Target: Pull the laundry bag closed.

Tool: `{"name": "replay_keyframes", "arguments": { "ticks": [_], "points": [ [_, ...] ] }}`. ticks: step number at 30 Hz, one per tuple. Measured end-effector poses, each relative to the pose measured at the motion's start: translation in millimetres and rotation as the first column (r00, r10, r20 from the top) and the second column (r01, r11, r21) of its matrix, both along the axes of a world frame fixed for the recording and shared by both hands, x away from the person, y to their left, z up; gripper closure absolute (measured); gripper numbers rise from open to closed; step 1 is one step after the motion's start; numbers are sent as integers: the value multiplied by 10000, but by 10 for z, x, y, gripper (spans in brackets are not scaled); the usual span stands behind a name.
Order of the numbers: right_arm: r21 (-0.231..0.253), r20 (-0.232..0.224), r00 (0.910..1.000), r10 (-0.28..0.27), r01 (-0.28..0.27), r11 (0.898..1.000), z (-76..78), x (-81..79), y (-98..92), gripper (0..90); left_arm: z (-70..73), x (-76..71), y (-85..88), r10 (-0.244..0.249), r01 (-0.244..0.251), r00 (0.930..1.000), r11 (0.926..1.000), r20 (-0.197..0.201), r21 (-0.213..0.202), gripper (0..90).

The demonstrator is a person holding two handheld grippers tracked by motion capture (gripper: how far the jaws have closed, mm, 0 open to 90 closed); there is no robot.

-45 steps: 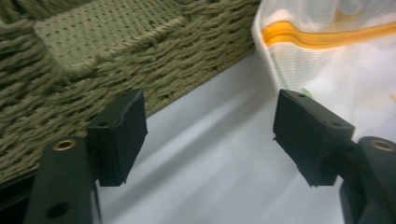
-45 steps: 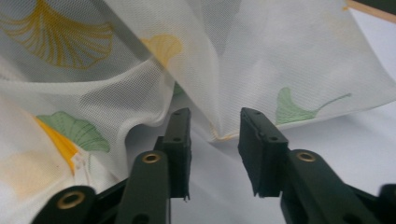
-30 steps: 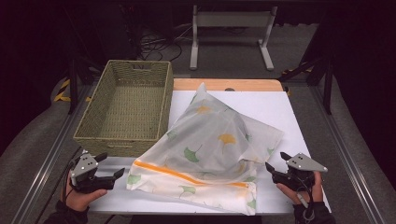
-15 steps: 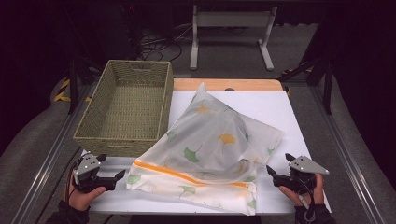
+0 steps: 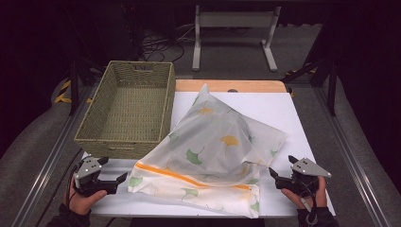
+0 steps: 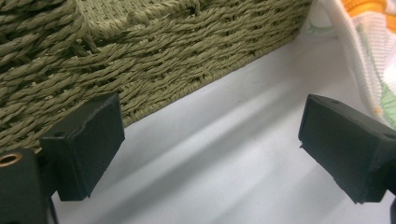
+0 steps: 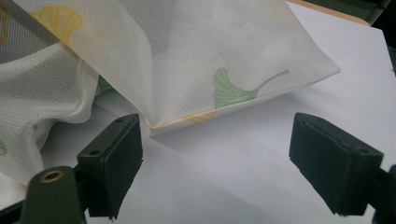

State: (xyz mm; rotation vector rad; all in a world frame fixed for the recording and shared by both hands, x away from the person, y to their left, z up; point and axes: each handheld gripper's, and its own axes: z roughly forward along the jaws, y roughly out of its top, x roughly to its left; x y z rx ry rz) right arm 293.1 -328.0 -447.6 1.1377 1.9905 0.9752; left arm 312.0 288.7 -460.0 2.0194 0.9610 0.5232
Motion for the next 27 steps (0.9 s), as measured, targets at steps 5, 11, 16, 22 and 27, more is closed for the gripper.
{"name": "replay_keyframes", "arguments": {
  "ticks": [5, 11, 16, 22, 27],
  "points": [
    [-48, -10, 10000, -36, 36, 10000, 1, 1, -1, 191, 10, -12, -1, 87, -88, 9999, 10000, 89, 38, 76],
    [-23, 48, 10000, -39, 39, 10000, 8, -3, 0, 192, 3, -14, -7, 41, -41, 10000, 10000, 16, 79, 76],
    [-44, 13, 10000, -42, 42, 10000, 7, -2, -1, 192, -19, -8, -38, -39, 43, 9999, 9990, -98, 435, 77],
    [-10, 51, 10000, -33, 33, 10000, 10, -4, -3, 192, -1, -4, -8, 50, -51, 10000, 9997, 26, 223, 77],
    [1, 17, 10000, -39, 39, 10000, 6, -5, -6, 199, -4, 1, -23, 75, -76, 10000, 9996, 61, 278, 77]
  ]
}}
